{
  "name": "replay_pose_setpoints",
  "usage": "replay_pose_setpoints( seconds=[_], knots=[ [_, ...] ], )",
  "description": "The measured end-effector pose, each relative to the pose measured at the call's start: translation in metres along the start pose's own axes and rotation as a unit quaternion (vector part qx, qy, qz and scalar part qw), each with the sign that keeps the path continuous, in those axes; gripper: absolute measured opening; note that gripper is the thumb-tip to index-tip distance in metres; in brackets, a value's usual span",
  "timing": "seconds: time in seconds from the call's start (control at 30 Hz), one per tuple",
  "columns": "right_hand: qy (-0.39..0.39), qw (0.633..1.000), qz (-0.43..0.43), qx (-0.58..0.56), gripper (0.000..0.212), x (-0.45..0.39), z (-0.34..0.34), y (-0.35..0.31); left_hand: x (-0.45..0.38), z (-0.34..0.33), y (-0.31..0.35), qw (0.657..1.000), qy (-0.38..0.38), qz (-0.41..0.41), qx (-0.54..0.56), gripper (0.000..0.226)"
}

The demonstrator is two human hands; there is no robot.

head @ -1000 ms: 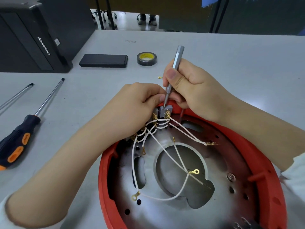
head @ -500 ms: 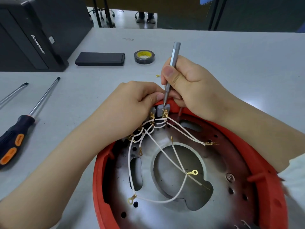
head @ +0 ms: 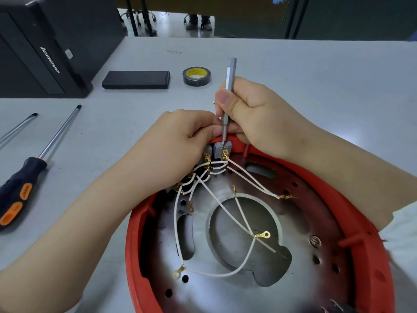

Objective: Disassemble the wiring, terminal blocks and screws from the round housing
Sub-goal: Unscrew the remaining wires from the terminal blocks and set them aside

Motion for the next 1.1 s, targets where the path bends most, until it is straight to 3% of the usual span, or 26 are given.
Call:
replay_pose_setpoints(
  seconds=[1.1],
  knots=[
    [0.037,0.999,-0.006,0.008,0.029,0.0031,0.0054,0.0035,-0.0002,-0.0011,-0.0052,1.0,0.009,0.01,0.001,0.023]
  ],
)
Point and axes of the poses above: each hand's wrist, its own x-axis away from the middle knuckle, its own z-axis out of the back of the hand, y = z × x, the point moved 7 cm from there along -x, towards the middle knuckle, and after that the axes turned 10 degrees about -z, right-handed, at the moved point
